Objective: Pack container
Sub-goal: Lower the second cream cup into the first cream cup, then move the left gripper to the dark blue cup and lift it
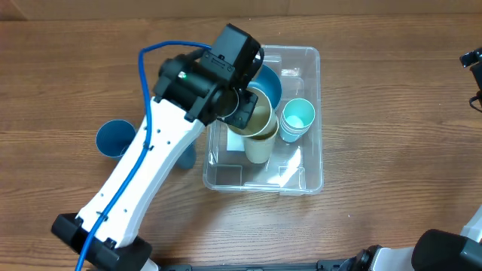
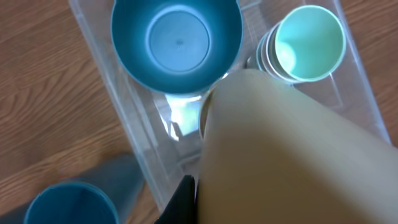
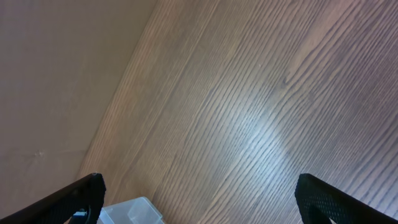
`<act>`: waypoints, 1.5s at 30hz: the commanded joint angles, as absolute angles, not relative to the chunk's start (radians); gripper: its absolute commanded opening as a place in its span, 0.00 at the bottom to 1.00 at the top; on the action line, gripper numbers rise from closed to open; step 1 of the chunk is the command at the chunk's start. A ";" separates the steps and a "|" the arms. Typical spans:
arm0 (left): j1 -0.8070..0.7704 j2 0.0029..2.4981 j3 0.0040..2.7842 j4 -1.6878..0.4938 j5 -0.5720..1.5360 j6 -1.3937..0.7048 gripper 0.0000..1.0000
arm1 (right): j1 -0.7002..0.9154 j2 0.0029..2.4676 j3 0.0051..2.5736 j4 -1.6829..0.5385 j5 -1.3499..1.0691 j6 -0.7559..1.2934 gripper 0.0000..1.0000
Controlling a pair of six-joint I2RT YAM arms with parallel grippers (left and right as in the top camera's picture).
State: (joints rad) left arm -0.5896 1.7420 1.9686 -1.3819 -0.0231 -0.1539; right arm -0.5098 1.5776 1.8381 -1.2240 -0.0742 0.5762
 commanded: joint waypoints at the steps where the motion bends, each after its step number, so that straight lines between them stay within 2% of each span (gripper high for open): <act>1: -0.599 1.746 1.872 -1.330 -0.028 -0.154 0.04 | -0.512 1.565 1.839 -1.222 -0.072 0.580 1.00; 9: -0.604 1.747 1.679 -1.195 0.043 -0.159 0.07 | -0.512 1.565 1.839 -1.222 -0.072 0.580 1.00; 12: -0.605 1.747 1.631 -1.138 0.053 -0.165 0.18 | -0.512 1.565 1.839 -1.222 -0.072 0.580 1.00; 15: -0.605 1.747 1.625 -1.109 0.072 -0.174 0.43 | -0.512 1.565 1.839 -1.222 -0.072 0.580 1.00; 16: -0.605 1.747 1.633 -1.105 0.072 -0.183 0.46 | -0.512 1.565 1.839 -1.222 -0.072 0.580 1.00; 17: -0.605 1.747 1.647 -1.105 0.072 -0.188 0.54 | -0.512 1.565 1.839 -1.222 -0.072 0.580 1.00; 18: -0.605 1.747 1.666 -1.110 0.072 -0.191 0.54 | -0.512 1.565 1.839 -1.222 -0.072 0.580 1.00; 23: -0.601 1.747 1.867 -1.254 0.051 -0.200 0.58 | -0.512 1.565 1.839 -1.222 -0.072 0.580 1.00; 29: -0.546 1.743 2.271 -1.598 -0.139 -0.218 0.66 | -0.512 1.565 1.839 -1.222 -0.072 0.580 1.00; 30: -0.505 1.739 2.345 -1.685 -0.183 -0.224 0.68 | -0.512 1.565 1.839 -1.222 -0.072 0.580 1.00; 32: -0.410 1.699 2.363 -1.690 -0.141 -0.229 0.72 | -0.512 1.565 1.839 -1.222 -0.072 0.580 1.00; 35: -0.300 1.640 2.318 -1.690 -0.105 -0.234 0.71 | -0.512 1.565 1.839 -1.222 -0.072 0.580 1.00; 43: 0.117 1.451 1.877 -1.686 -0.107 -0.300 0.73 | -0.512 1.565 1.839 -1.222 -0.072 0.580 1.00; 45: 0.241 1.451 1.723 -1.608 -0.094 -0.304 0.73 | -0.512 1.565 1.839 -1.222 -0.072 0.580 1.00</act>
